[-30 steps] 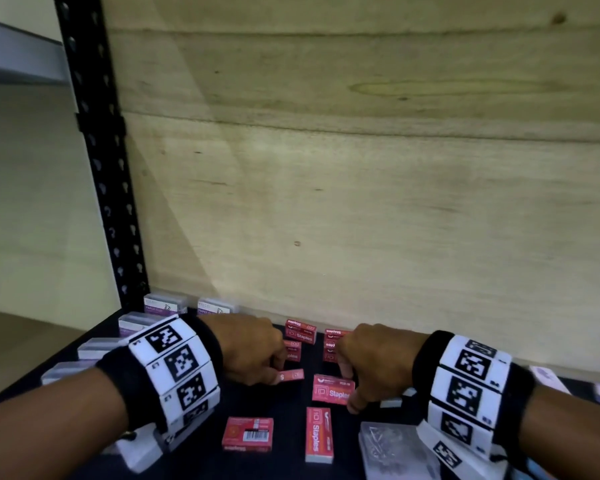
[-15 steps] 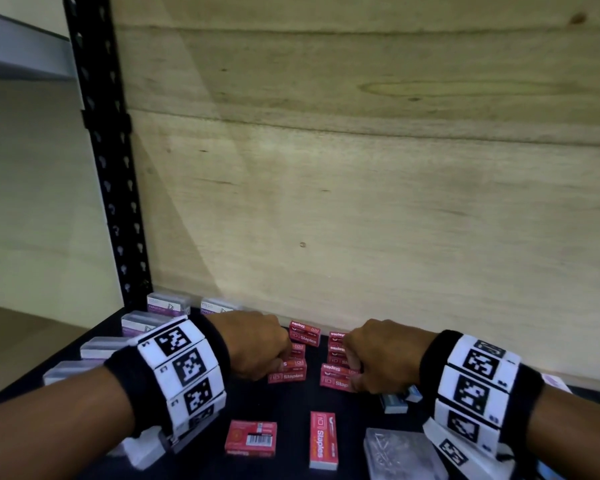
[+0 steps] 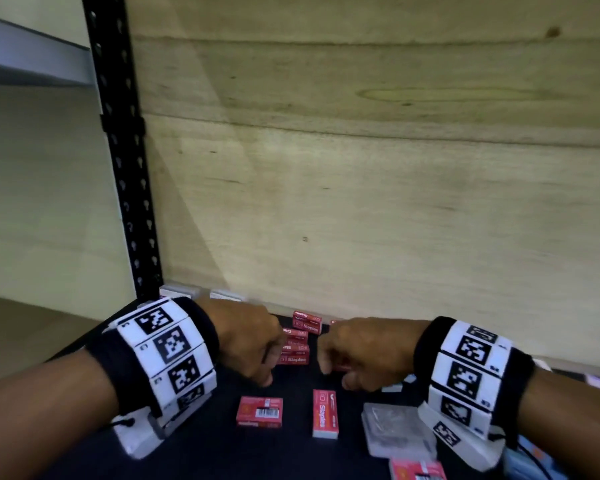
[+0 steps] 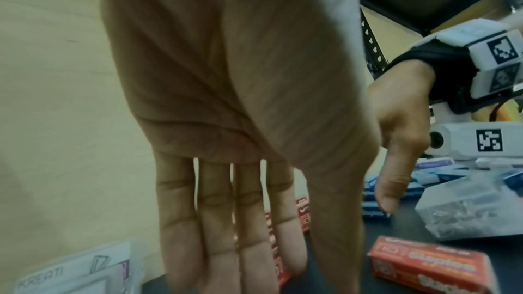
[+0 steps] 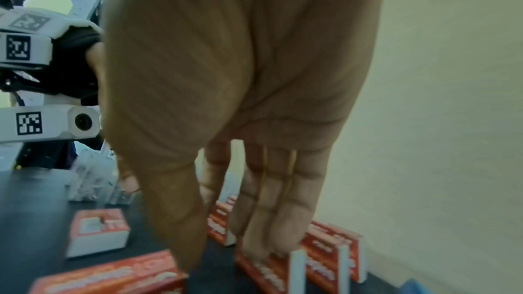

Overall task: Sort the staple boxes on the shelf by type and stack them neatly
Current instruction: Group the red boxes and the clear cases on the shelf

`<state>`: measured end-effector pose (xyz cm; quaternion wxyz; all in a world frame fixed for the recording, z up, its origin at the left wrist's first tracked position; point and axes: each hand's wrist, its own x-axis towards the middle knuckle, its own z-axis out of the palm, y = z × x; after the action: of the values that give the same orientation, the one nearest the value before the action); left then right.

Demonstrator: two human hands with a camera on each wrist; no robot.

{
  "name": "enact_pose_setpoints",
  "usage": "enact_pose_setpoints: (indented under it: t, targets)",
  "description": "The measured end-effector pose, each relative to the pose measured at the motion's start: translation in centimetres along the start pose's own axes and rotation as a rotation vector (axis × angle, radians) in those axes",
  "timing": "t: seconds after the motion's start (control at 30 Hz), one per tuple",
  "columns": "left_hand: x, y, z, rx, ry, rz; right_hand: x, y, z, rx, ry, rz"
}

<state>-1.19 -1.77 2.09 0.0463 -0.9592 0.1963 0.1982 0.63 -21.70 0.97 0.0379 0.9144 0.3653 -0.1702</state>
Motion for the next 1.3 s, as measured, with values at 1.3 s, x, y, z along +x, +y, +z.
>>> enact_pose_setpoints:
  t: [1.3]
  targets:
    - [0.5, -0.3, 3.1, 0.005, 0.083, 0.001, -1.0, -1.9, -0.7, -0.027, -0.056, 0.118]
